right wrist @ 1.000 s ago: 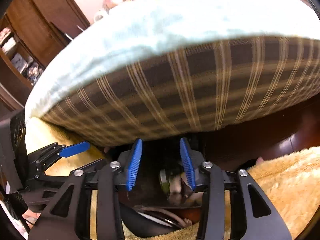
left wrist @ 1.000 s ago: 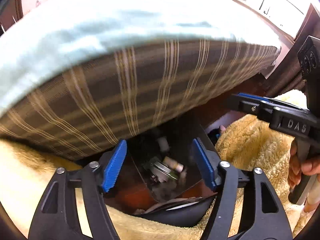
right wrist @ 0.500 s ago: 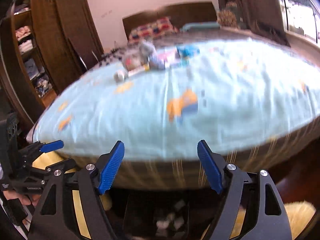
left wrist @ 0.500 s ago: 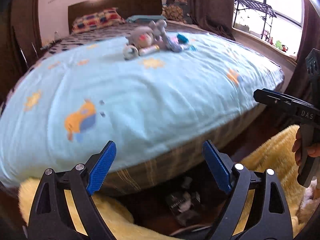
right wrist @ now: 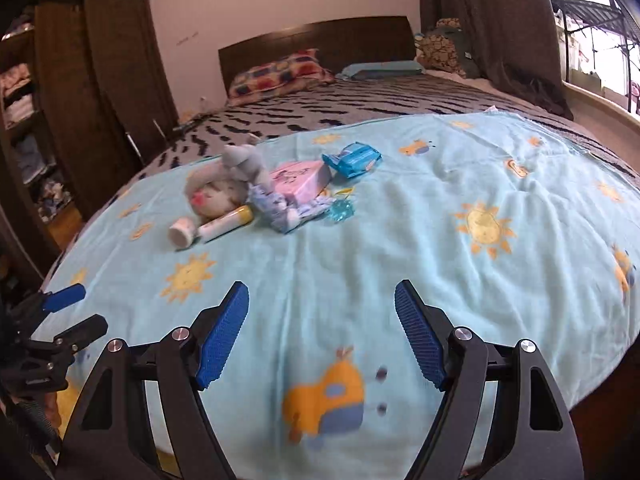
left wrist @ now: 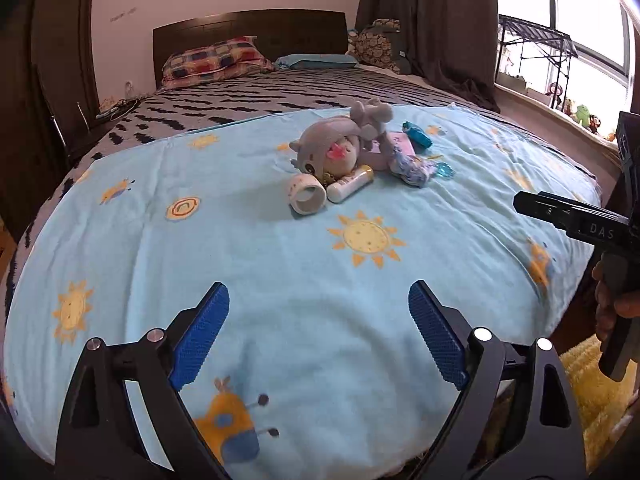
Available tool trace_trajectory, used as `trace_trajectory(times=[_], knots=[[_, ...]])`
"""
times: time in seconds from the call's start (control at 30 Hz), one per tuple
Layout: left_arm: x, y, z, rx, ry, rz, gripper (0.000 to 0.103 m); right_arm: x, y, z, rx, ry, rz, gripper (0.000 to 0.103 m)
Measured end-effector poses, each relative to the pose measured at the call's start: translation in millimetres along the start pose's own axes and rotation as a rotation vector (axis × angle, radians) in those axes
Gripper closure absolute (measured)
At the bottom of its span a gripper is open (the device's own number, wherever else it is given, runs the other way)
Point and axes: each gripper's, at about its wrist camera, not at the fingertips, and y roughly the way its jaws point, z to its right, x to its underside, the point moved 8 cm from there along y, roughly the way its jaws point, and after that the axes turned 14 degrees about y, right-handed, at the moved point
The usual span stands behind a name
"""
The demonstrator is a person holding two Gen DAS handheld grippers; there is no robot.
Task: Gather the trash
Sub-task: 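Raise both open grippers back over the plush toy and remaining items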
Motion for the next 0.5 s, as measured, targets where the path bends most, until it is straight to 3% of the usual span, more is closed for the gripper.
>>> trace_trajectory(times=[0.5], knots=[[-26.4, 93.3, -25.4, 0.004, -0.063, -0.136, 0.013, -25.2, 86.4, 2.7, 0.127, 0.004, -0.116, 0.018]])
